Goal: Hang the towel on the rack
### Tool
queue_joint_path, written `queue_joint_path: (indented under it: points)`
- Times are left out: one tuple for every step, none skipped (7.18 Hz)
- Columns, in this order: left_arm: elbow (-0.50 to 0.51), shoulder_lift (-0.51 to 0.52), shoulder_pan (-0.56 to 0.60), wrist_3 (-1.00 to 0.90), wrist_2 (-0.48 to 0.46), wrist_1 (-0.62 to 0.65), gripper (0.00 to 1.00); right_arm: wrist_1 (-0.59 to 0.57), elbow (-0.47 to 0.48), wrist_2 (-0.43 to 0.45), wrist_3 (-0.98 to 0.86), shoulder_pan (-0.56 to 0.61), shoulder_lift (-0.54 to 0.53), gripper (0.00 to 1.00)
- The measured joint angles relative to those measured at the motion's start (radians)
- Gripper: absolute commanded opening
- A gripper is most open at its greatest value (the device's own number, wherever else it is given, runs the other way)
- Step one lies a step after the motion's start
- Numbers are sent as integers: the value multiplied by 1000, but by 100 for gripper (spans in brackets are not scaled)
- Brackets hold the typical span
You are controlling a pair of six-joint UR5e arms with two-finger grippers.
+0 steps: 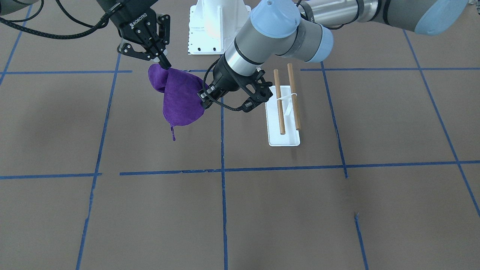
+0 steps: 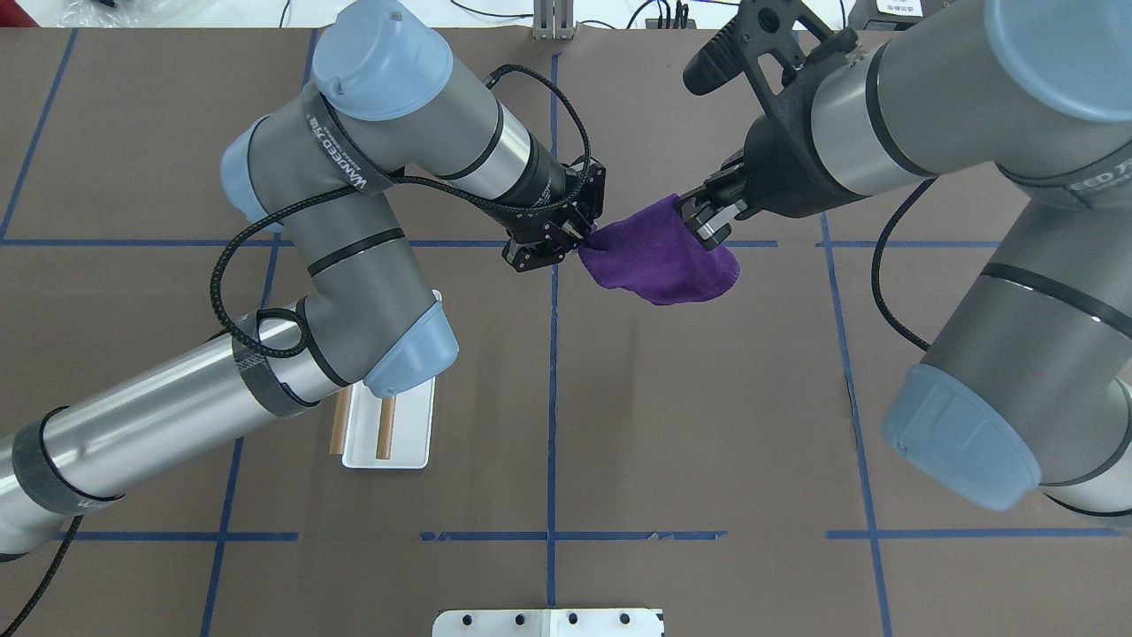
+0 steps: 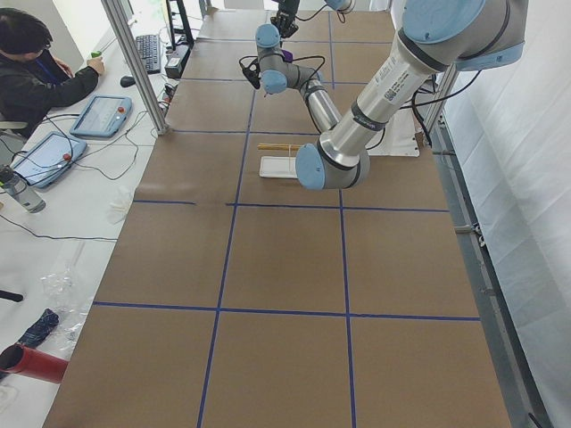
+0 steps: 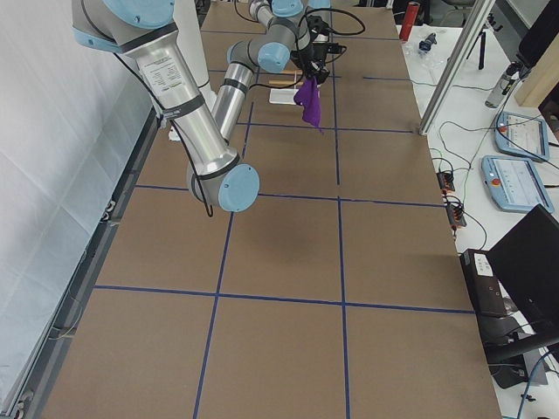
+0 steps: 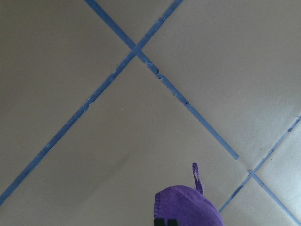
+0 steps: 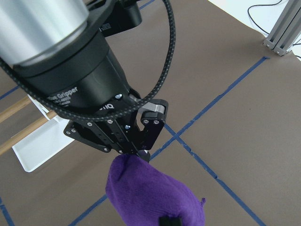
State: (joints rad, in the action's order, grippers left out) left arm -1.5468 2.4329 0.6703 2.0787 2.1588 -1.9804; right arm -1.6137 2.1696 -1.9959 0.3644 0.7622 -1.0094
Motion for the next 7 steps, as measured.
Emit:
queue_joint_path:
  points:
    - [-8, -5, 1, -5, 0, 0, 0, 0, -2, -3, -2, 0, -3, 86]
    - [-28, -17, 4, -10, 0, 0, 0, -1, -3, -5, 3, -1, -7, 100]
    - [-52, -32, 7, -13, 1, 1, 0, -8, -5, -5, 25, -4, -11, 100]
    - [-63, -40, 10, -14, 1, 1, 0, -35, -7, -6, 49, -4, -15, 100]
    - [-70, -45, 13, -14, 0, 2, 0, -84, -11, -7, 60, -4, -18, 100]
    - [-92, -65, 14, -23, -1, 3, 0, -136, -25, -7, 63, -3, -21, 100]
    - [-140, -116, 16, -51, -2, 4, 0, -185, -60, -7, 64, 6, -22, 100]
